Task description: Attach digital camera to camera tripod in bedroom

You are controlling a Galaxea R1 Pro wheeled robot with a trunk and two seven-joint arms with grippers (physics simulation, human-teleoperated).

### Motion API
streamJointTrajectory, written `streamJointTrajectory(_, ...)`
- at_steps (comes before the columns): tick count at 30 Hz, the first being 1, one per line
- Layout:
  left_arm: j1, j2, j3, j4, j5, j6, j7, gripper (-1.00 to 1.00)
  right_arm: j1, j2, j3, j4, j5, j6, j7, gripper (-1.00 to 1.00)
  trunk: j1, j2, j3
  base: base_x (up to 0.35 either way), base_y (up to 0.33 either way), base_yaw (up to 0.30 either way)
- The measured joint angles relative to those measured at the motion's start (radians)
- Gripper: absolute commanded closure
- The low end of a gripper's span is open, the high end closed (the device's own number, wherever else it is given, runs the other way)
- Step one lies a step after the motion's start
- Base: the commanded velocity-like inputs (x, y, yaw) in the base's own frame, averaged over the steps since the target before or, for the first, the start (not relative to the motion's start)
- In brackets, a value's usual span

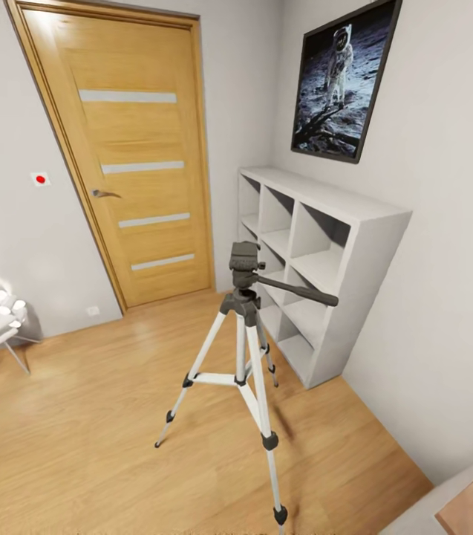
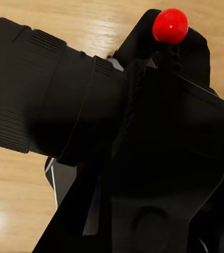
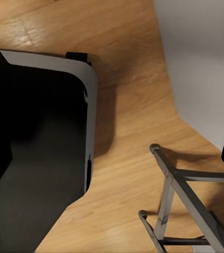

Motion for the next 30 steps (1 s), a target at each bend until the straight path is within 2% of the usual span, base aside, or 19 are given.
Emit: streamJointTrajectory(30, 0.000, 0.000, 0.000, 0.000, 0.000, 0.000, 0.000, 1.00, 0.000, 0.000, 0.000, 0.000, 0.000, 0.001, 0.000, -1.00, 0.000, 0.000, -0.049, 0.000, 0.000, 0.075)
